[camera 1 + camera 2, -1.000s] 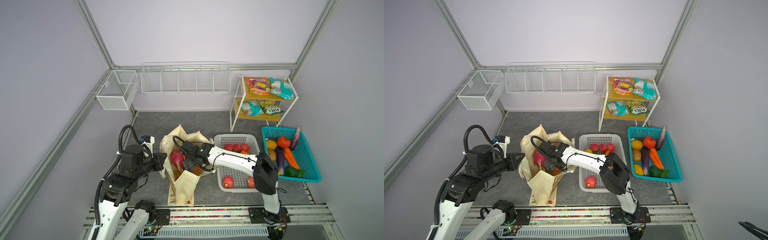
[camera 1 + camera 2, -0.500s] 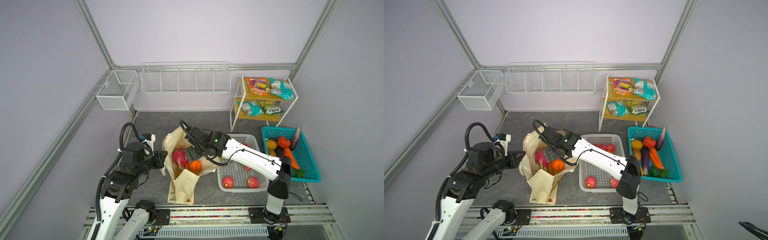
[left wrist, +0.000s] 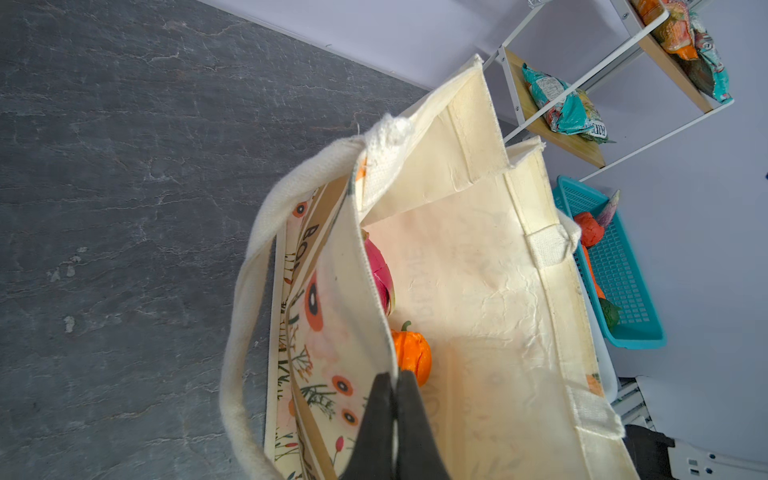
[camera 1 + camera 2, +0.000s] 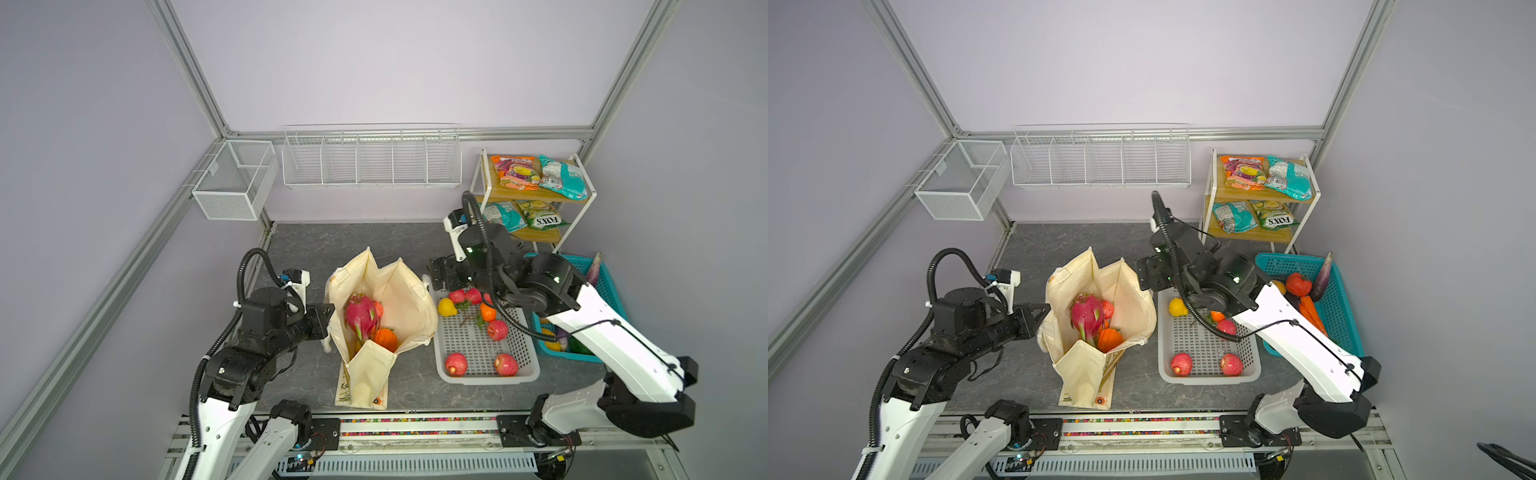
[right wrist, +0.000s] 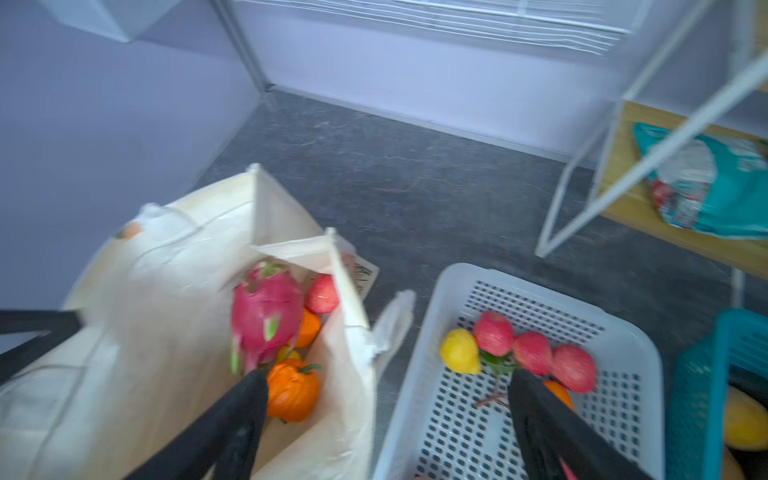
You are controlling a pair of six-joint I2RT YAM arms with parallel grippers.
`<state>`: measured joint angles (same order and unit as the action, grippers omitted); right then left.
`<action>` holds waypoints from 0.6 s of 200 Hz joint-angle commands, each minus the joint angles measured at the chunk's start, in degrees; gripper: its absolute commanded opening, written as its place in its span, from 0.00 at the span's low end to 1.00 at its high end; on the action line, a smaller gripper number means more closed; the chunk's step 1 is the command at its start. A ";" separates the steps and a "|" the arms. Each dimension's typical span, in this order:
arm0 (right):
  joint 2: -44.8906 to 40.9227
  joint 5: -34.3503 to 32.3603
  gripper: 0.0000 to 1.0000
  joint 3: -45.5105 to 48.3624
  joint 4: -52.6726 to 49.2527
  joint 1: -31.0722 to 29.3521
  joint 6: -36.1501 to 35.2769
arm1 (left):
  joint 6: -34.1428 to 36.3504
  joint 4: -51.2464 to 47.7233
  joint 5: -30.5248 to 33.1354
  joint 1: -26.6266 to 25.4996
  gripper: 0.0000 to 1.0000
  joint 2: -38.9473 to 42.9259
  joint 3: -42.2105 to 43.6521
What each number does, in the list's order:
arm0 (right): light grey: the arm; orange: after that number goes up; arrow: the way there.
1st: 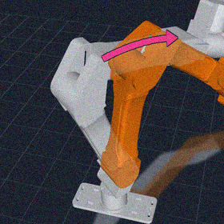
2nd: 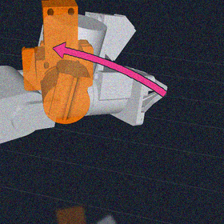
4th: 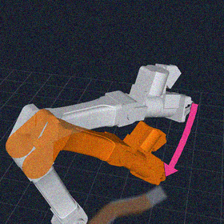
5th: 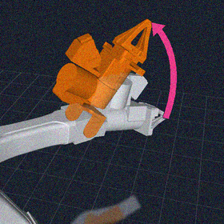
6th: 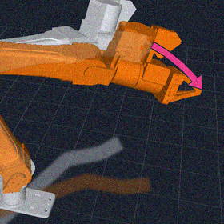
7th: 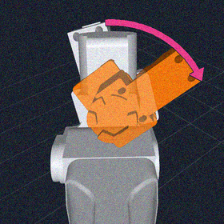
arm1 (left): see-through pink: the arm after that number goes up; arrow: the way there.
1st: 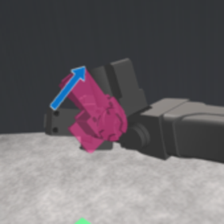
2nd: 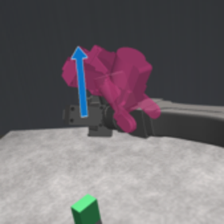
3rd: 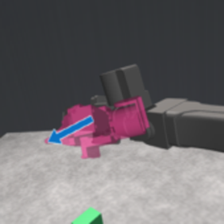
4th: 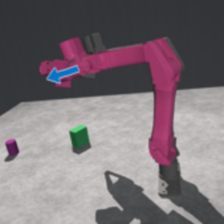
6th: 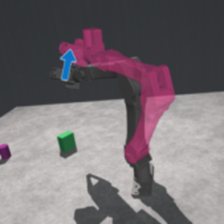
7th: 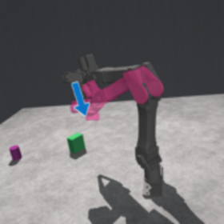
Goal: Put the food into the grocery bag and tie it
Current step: 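Withdraw the right gripper from the bag back to the teal basket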
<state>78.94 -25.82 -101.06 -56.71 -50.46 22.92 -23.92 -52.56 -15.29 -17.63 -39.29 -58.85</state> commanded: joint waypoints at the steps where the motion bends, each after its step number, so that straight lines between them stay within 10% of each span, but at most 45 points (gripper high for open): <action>1: -3.13 -0.92 0.93 7.34 -0.87 7.37 0.89 | -0.70 0.79 -0.88 -0.04 0.00 0.62 0.45; 120: -5.63 1.78 0.94 27.58 11.22 51.54 4.80 | -0.52 0.35 -1.59 -0.02 0.00 1.19 -0.25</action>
<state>71.33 -22.57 -75.85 -51.44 -4.14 25.67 -24.40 -52.49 -15.62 -17.63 -38.61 -58.61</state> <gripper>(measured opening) 0.937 0.048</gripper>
